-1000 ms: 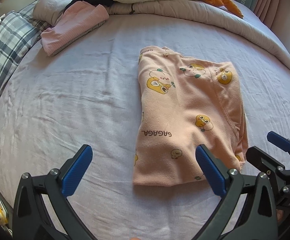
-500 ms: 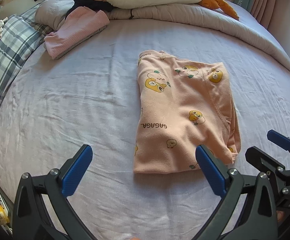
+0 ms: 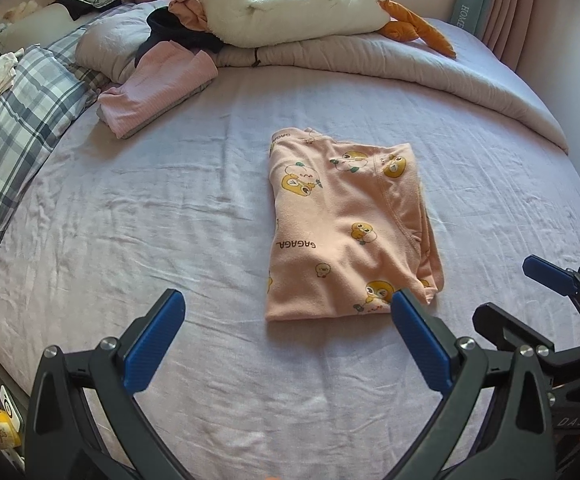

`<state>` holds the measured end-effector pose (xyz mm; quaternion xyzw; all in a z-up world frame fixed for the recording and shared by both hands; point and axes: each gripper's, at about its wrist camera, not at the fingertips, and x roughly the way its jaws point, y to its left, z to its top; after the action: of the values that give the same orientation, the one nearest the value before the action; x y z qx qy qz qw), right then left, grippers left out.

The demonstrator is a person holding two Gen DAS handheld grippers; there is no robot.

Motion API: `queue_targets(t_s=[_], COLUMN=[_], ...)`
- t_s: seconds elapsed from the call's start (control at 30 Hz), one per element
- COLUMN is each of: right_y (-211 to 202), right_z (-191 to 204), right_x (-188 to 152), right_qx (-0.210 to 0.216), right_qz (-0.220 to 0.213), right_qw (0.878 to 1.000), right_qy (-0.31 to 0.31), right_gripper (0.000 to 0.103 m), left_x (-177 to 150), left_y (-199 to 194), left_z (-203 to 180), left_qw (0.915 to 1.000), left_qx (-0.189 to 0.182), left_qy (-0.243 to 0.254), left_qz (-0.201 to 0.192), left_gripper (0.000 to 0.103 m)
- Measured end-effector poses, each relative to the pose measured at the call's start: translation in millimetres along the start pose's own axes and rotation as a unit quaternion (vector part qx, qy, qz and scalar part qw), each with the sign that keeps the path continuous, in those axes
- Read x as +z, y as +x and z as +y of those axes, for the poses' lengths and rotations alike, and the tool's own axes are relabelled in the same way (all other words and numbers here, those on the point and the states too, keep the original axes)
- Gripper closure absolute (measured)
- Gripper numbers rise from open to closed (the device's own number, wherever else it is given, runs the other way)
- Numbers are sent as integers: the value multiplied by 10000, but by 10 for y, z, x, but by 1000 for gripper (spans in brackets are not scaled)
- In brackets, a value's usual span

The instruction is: Fold small clothes

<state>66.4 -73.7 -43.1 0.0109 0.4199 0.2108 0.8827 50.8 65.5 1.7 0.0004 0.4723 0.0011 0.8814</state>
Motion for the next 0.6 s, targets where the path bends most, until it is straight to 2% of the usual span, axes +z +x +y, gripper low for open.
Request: queue_targets(t_s=[0.4,0.6], right_y=[-345,-473], right_z=[108,150], right_x=[-52,-66], right_qx=[55,94], right_qz=[-296,-438], right_qw=[9995,9990], right_qy=[-31,-84], right_gripper=[6,6], left_x=[-98,-151], left_y=[-379,-542], left_z=[-29,-57], left_qw=[9996,9996], left_qx=[-177,-41], left_qy=[-113,-71], left_qz=[-187,-275], left_gripper=[0,0])
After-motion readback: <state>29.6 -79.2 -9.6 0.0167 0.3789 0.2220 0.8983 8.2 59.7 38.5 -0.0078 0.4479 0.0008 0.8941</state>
